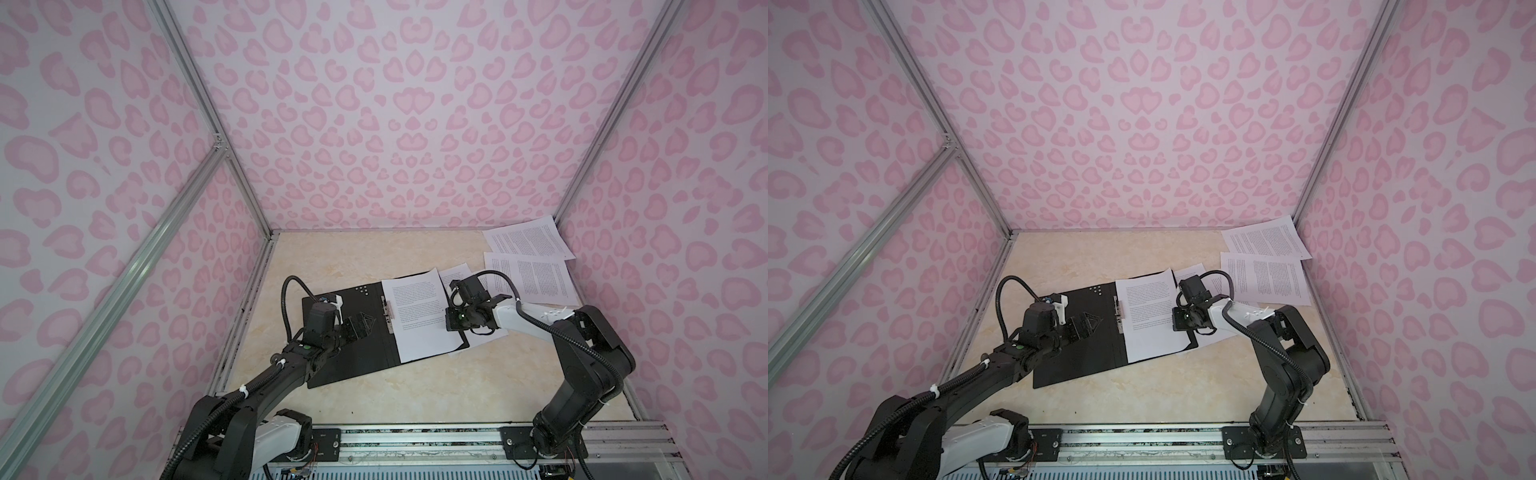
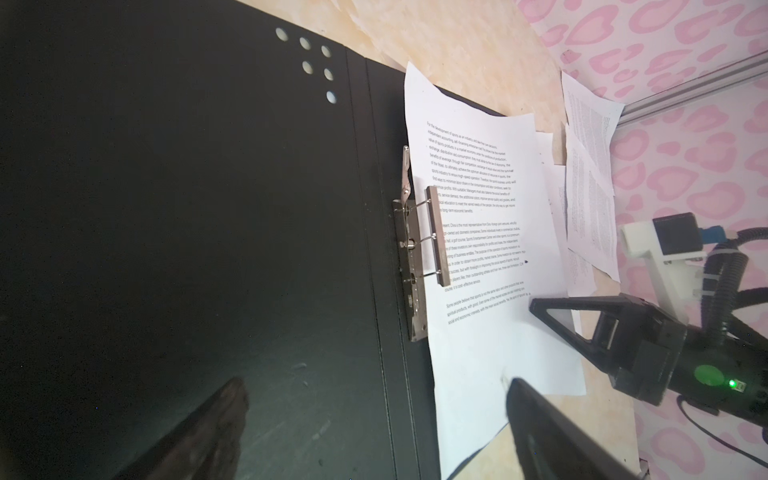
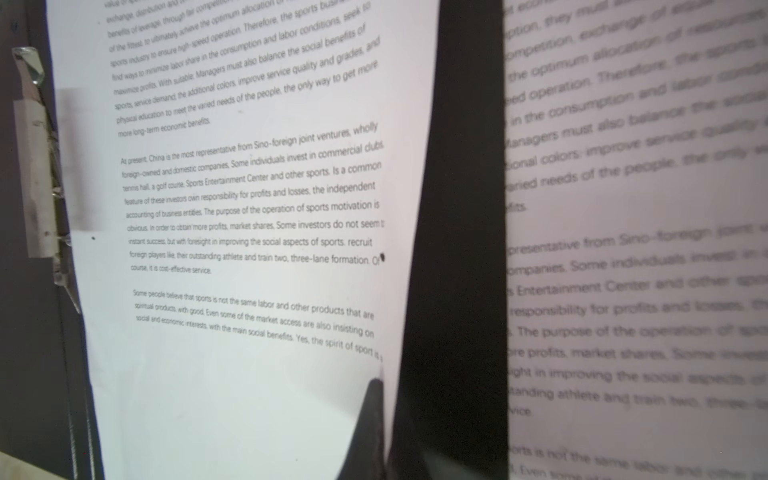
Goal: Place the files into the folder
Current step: 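Hold the sheet flat beside the clip with the right gripper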
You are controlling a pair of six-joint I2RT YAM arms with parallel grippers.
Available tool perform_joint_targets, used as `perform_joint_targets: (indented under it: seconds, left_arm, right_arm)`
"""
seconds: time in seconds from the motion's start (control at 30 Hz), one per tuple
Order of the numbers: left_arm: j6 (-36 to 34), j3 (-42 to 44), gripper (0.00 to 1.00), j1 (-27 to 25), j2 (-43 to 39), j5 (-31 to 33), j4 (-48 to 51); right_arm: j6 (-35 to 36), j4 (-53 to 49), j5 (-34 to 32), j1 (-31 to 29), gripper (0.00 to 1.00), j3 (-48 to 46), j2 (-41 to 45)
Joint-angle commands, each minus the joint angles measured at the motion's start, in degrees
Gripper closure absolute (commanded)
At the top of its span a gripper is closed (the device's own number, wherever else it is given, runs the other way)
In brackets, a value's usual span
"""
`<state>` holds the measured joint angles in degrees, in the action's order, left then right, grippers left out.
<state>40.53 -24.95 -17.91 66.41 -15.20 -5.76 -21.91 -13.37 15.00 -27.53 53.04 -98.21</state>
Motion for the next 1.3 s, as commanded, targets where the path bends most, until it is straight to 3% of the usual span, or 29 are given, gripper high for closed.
perform_joint_targets:
  seconds: [0.0,0.93,1.13,1.27]
  left_arm:
    - [-0.39,-0.62,0.02,-0.02,0.29,-0.44,-0.90]
    - [-0.35,-0.56,0.02,-0.02,-0.05,-0.53,-0.91]
    - [-0.34,-0.56,0.02,-0.08,-0.05,-0.62,-0.83]
    - [-0.36,-0.49,0.02,-0.07,-0.32,-0.53,-0.77]
  right_arm:
    - [0.60,-0.53,-0.71,-0.08,1.00,-0.19,0.22]
    - [1.08,0.70,-1.56,-1.22,0.97,0.34,0.79]
    - [1.34,0.27,-2.26,-1.24,0.90,0.52,0.50]
    - [1.35,0.27,-2.60,-1.18,0.76,0.54,0.64]
